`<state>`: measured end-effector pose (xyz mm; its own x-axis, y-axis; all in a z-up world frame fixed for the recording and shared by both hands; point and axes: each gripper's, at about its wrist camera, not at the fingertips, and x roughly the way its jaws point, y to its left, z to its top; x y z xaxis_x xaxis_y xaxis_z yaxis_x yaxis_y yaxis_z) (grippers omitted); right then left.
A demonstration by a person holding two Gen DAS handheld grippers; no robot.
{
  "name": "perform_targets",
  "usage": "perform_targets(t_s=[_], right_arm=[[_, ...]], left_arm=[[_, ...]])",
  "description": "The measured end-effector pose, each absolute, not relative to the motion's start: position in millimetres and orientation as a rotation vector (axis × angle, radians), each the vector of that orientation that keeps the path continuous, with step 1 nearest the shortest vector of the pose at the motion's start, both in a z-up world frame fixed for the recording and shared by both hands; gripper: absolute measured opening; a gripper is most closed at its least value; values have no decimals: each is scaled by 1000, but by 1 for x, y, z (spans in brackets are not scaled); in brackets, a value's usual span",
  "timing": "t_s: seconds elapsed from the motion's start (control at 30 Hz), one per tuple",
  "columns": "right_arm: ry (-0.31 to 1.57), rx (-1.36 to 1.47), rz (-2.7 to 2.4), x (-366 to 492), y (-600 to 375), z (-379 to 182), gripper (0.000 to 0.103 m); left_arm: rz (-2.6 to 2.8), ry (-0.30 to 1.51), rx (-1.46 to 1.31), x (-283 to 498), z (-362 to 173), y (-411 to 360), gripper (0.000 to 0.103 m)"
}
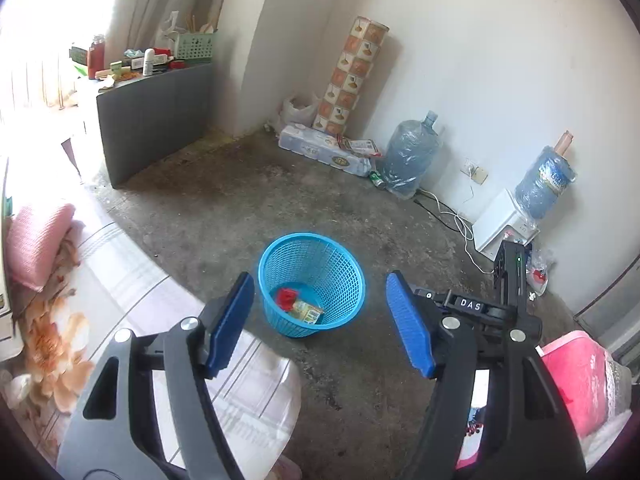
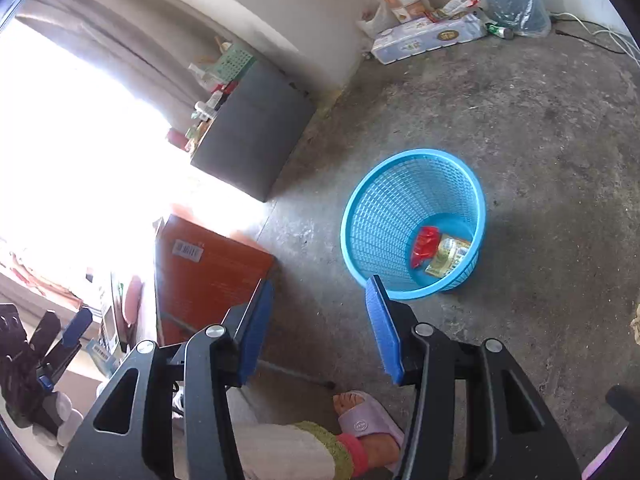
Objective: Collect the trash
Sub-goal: 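Return to the table and grasp the clear plastic bag with the left tool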
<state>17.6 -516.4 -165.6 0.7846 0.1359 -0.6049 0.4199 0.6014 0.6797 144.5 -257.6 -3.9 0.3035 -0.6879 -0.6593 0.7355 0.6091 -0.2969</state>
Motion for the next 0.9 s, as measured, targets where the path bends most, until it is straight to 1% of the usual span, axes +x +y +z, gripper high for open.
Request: perform_targets(t_s=[0.1, 0.17, 0.23, 0.4, 0.5, 0.67, 0.8, 0.83, 0.87, 0.9], right_arm=[[701, 866, -75, 26, -481, -145, 48], [715, 829, 7, 33, -455, -132, 53], [729, 789, 92, 44, -426, -118, 54], [786, 680, 300, 79, -343, -92, 54], [824, 612, 421, 99, -286, -82, 54], [882, 523, 618, 131, -195, -69, 53], [935, 443, 706, 151, -133, -68, 45], [952, 429, 718, 159, -120, -70, 44], [970, 417, 733, 166, -108, -72, 41], [987, 405, 742, 171, -99, -76, 38]], left_arm=[[-818, 800, 112, 120, -2, -184, 66], [-721, 789, 114, 105, -3, -134, 66], [-621, 796, 93, 91, -5, -86, 67], [-404, 841, -33, 70, -14, 21, 67], [-316, 868, -144, 65, -27, 66, 67], [-262, 927, -325, 72, -60, 112, 66], [-279, 950, -490, 84, -81, 126, 64], [-282, 951, -521, 87, -84, 126, 62], [-289, 945, -551, 90, -87, 129, 59], [-297, 935, -576, 94, -89, 130, 59]])
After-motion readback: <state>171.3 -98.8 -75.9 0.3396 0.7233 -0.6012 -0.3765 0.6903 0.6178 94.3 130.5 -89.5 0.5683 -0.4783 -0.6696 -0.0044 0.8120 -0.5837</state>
